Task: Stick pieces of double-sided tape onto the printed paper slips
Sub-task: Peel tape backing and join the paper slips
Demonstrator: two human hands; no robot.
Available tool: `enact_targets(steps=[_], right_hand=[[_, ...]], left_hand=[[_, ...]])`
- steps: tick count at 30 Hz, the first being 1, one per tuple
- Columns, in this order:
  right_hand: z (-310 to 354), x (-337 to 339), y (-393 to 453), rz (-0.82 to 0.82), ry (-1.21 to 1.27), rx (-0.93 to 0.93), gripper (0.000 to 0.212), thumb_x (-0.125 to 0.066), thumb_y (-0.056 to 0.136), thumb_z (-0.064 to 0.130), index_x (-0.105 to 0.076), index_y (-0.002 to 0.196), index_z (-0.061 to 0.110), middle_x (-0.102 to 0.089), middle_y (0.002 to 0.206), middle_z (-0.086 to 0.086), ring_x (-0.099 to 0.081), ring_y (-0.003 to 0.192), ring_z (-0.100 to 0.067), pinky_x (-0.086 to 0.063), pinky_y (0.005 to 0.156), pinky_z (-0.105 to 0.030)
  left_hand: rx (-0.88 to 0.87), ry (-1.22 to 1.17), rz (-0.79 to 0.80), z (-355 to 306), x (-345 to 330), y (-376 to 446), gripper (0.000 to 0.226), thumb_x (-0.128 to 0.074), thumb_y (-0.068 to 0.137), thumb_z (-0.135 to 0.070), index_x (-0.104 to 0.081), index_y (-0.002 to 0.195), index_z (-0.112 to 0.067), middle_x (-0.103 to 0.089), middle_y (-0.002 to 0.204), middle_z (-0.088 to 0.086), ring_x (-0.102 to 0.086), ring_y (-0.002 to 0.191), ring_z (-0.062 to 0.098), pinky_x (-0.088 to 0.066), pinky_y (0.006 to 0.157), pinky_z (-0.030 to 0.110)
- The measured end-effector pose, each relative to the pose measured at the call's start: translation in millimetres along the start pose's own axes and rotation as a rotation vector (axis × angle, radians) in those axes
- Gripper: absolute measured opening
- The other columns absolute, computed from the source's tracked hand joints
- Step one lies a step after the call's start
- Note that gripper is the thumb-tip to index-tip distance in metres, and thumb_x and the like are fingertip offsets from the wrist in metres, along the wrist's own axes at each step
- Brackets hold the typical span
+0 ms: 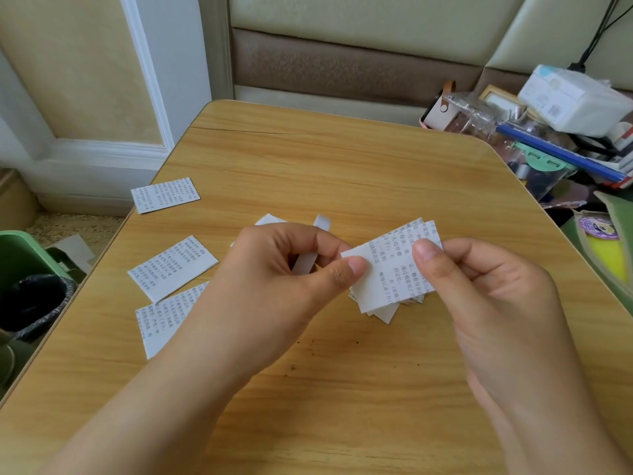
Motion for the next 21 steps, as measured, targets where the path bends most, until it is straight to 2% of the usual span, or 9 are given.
enact_targets(steps=[5, 13, 15, 21], right_hand=[[-0.9, 0.8, 1.0, 0.000, -0.004, 0.009, 0.010, -0.075, 0.076, 0.031, -0.074, 0.073, 0.021, -0.073, 0.069, -0.001, -0.066, 0.065, -0.009, -0.050, 0.061, -0.016], [-0.4, 1.7, 0.8, -0.010, 0.023, 0.005, 0.011, -0.075, 0.073, 0.031, -0.073, 0.074, 0.020, -0.073, 0.071, -0.001, -0.068, 0.066, -0.011, -0.050, 0.061, -0.016], [-0.5, 3.0, 0.8, -0.027, 0.055, 0.008, 0.009, -0.077, 0.071, 0.031, -0.073, 0.073, 0.024, -0.073, 0.070, 0.000, -0.067, 0.065, -0.009, -0.050, 0.059, -0.014], [0.1, 7.4, 0.5, -0.085, 0.058, 0.016, 0.009, -0.079, 0.068, 0.032, -0.072, 0.069, 0.026, -0.071, 0.065, 0.003, -0.064, 0.062, -0.006, -0.047, 0.057, -0.013]], left_hand=[[0.007, -0.013, -0.005, -0.6, -0.9, -0.2, 0.013, -0.072, 0.070, -0.037, -0.071, 0.069, -0.024, -0.045, 0.050, -0.004, -0.031, 0.045, 0.011, -0.025, 0.041, 0.017], [-0.007, -0.014, -0.001, -1.2, -1.0, 0.5, 0.015, -0.072, 0.070, -0.036, -0.071, 0.067, -0.021, -0.042, 0.048, -0.005, -0.032, 0.047, 0.014, -0.025, 0.043, 0.020], [-0.008, -0.007, -0.010, -0.8, -0.6, 0.6, 0.015, -0.072, 0.071, -0.037, -0.071, 0.067, -0.022, -0.041, 0.047, -0.006, -0.031, 0.046, 0.013, -0.025, 0.043, 0.019], [-0.028, 0.008, -0.043, -1.6, 0.3, 0.0, 0.018, -0.069, 0.065, -0.044, -0.070, 0.066, -0.026, -0.039, 0.044, -0.011, -0.031, 0.045, 0.010, -0.025, 0.042, 0.017]])
Point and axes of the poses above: each hand's wrist, its own y-axis towards the middle knuckle, its own x-axis out of the back of the hand, z = x × y, the point moved 8 cm from there along y, towards the middle knuckle
